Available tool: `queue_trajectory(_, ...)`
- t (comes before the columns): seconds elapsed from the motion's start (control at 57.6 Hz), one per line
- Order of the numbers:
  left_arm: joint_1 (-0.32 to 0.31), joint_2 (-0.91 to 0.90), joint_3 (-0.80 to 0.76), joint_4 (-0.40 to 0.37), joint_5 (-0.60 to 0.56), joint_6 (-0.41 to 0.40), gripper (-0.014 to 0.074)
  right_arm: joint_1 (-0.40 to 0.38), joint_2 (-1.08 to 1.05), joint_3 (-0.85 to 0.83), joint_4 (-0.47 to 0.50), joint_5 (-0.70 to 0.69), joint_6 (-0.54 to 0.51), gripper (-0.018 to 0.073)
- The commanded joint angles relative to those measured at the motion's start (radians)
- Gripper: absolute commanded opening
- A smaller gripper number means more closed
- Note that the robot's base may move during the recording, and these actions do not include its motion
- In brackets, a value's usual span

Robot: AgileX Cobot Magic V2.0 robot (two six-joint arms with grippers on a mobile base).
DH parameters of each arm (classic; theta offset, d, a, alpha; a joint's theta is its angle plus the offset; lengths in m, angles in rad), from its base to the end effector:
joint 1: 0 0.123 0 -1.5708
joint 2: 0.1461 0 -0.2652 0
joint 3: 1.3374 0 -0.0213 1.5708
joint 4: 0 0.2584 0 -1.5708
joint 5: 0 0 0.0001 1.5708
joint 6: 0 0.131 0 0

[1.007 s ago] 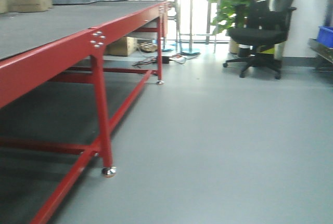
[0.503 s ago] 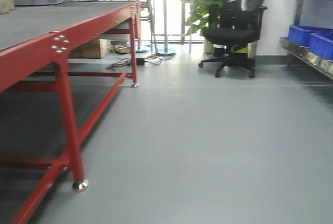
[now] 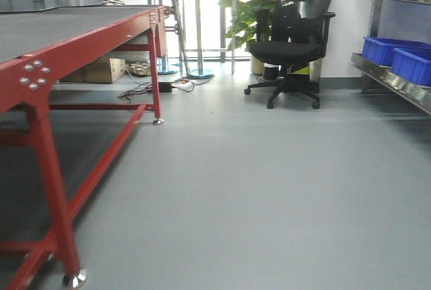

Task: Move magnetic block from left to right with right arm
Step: 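Drive the base along the red table edge holding the cube, then turn the base past the black chair toward the other table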

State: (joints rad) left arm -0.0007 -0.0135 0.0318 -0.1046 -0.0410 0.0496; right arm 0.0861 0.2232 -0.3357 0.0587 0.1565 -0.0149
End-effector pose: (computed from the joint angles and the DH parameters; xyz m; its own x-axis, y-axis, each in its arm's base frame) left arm 0.1237 0.0005 0.2114 0.1096 -0.0550 -0.9925 0.0025 0.9985 -0.0550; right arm 0.1320 0.0126 0.2965 0.0393 0.0466 -0.9981 -0.0969 0.9944 0.0426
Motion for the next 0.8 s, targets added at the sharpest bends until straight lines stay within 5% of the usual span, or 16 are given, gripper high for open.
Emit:
queue_trajectory(0.0, -0.005, -0.013, 0.009, -0.005, -0.092, 0.002, -0.0126, -0.006, 0.009, -0.028, 0.002, -0.087, -0.007, 0.0341)
queue_trajectory(0.781, -0.005, -0.009, 0.009, -0.005, -0.092, 0.002, -0.0126, -0.006, 0.01, -0.028, 0.002, -0.087, -0.007, 0.0341)
